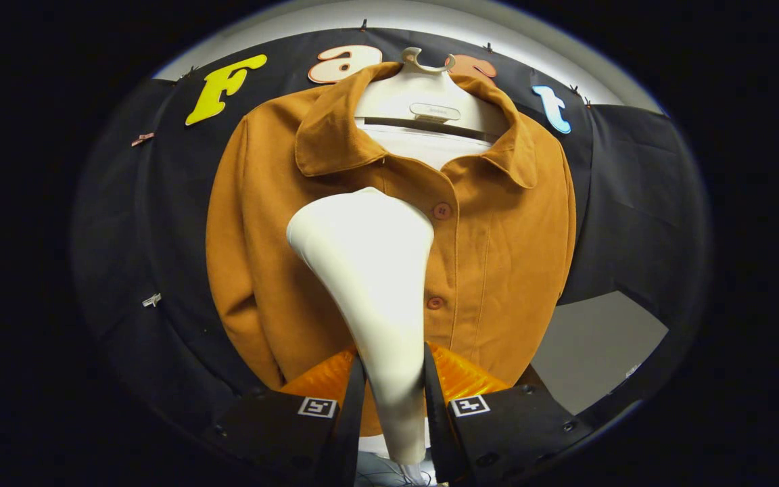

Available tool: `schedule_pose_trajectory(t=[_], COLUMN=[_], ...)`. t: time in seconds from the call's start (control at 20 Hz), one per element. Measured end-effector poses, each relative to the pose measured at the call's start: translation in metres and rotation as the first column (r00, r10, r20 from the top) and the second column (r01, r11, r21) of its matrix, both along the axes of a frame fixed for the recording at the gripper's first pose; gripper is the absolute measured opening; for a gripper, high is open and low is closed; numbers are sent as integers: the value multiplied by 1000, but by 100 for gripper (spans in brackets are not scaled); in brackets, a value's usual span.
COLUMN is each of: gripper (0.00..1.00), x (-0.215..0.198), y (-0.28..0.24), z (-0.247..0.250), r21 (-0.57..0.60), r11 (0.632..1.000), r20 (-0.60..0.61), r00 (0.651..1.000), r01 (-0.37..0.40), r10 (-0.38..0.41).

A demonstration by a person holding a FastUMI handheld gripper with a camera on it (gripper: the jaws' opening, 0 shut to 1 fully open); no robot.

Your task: Iron the clothes twice with a garment steamer, once on the left side and once on the right side.

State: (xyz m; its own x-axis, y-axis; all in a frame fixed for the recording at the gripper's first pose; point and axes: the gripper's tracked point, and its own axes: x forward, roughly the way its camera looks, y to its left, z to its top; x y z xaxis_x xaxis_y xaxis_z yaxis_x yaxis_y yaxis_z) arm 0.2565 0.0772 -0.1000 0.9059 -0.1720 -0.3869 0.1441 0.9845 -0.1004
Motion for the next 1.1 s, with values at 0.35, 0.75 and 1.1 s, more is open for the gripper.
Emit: schedule_pose_trajectory(t=[0.35, 0.75, 1.1], gripper=[46, 47, 47], x=[14, 21, 16], y=[9, 11, 5], z=[-22, -43, -69], r21=[-18, -29, -35], r11=[1000, 999, 999], r20=[-49, -87, -147], r00=[999, 996, 989], r01=[11, 15, 27], r10=[-12, -17, -32])
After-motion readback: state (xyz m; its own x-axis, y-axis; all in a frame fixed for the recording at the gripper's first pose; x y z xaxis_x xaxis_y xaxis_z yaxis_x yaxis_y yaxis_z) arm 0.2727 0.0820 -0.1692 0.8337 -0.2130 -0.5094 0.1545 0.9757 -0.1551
